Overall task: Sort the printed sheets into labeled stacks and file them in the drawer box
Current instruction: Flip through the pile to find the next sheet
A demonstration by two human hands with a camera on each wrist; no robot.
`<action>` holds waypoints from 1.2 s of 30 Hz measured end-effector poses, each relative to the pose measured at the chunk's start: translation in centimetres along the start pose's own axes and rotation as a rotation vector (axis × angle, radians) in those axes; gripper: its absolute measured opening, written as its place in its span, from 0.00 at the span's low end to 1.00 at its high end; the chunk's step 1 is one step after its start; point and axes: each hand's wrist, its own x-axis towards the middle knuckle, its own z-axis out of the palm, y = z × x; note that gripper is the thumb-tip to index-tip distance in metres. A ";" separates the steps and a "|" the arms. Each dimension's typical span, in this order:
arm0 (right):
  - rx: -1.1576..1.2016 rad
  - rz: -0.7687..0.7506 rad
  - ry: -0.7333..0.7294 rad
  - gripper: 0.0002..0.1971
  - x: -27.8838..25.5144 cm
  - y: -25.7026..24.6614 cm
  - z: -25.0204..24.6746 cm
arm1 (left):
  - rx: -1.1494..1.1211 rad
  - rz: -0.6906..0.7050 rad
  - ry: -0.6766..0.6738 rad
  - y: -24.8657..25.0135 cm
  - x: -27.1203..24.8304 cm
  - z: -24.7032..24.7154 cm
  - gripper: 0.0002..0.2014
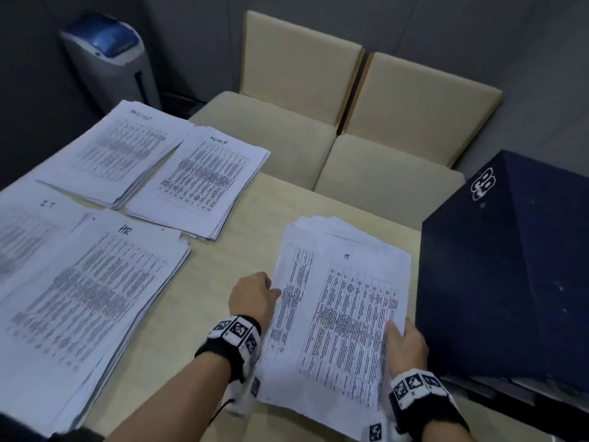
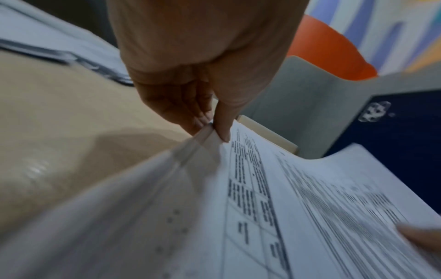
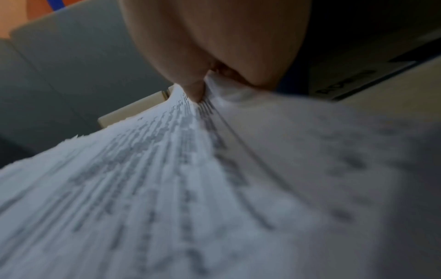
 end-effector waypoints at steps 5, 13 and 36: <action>0.182 0.116 -0.095 0.10 -0.8 -0.5 -1.4 | 0.272 0.102 -0.044 -0.6 0.6 -0.7 0.12; 0.423 0.269 -0.129 0.17 -2.9 0.2 -2.4 | 0.356 0.239 -0.147 0.2 0.0 -2.5 0.16; 0.708 0.360 -0.207 0.10 -3.8 -2.0 -3.2 | 0.072 0.434 -0.112 0.5 -1.7 -4.7 0.08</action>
